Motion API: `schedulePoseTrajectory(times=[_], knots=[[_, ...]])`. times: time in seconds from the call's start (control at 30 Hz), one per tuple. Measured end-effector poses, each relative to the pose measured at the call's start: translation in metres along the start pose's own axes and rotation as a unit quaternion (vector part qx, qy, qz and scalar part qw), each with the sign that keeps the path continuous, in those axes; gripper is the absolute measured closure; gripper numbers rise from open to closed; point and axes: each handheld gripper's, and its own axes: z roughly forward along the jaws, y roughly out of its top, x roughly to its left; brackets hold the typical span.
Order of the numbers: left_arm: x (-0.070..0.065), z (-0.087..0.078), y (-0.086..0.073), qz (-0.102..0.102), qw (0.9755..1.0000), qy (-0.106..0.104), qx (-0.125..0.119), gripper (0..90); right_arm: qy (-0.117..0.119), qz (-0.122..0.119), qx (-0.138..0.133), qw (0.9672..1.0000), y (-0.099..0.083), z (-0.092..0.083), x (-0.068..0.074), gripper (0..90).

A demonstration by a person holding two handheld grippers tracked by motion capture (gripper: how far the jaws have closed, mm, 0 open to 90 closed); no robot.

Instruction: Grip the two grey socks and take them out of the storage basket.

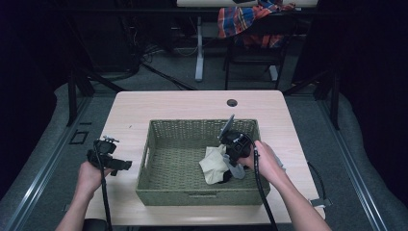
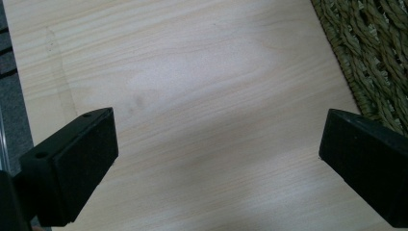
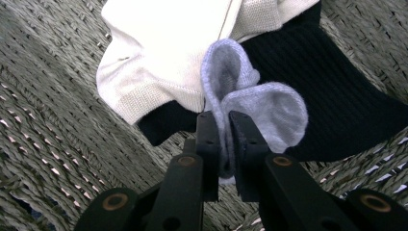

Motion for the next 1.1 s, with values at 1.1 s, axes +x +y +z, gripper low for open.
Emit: schedulePoseTrajectory(times=[1.1], knots=[[0.001, 0.001, -0.002, -0.001, 1.0000, 0.005, 0.006, 0.3, -0.012, 0.004, -0.103, 0.9946, -0.015, -0.087, -0.006, 84.9]])
